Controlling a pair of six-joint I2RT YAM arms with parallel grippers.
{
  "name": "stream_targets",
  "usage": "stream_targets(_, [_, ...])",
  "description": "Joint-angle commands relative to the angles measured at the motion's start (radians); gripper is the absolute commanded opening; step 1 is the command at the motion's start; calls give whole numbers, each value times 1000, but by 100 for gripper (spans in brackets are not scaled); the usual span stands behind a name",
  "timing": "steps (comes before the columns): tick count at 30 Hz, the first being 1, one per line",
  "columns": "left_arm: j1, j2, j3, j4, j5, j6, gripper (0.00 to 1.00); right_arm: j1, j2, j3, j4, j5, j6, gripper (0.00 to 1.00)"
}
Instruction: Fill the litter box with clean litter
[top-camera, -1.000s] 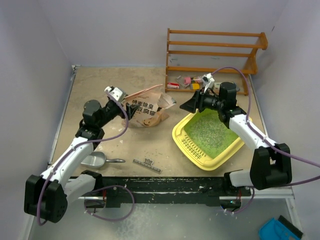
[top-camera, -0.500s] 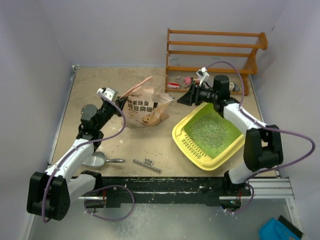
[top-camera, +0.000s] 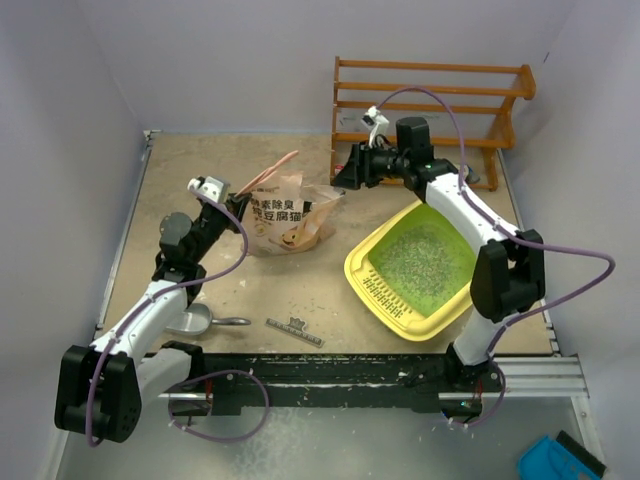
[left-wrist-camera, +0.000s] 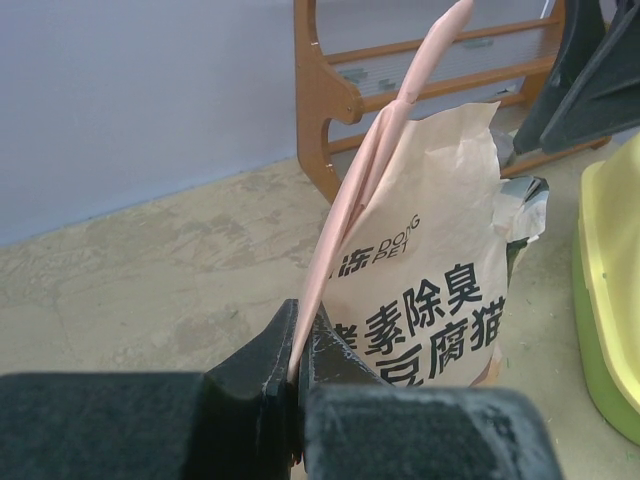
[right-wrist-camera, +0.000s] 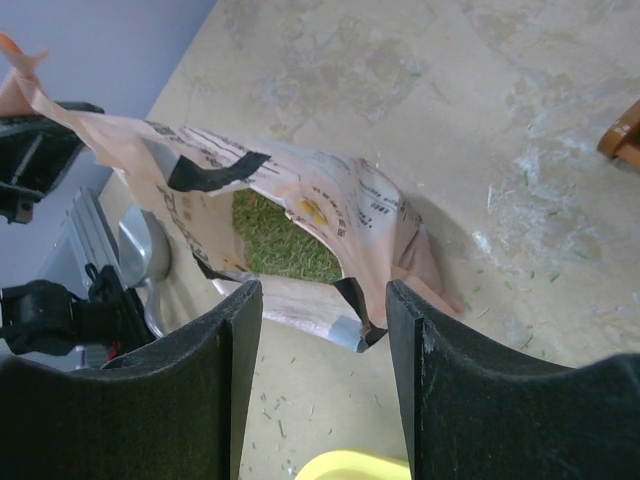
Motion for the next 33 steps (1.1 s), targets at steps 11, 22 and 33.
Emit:
stream_targets(11, [21,-36,21,142,-44,-28,0,81,122,174,-284,173,-149,46])
stream_targets(22, [135,-21,134,30,-8,-26,0,101,-1,123,-355,387,-174,0])
stream_targets(33, [197,154,264,34,331,-138,0,100,-95,24,-376,343,-195,0])
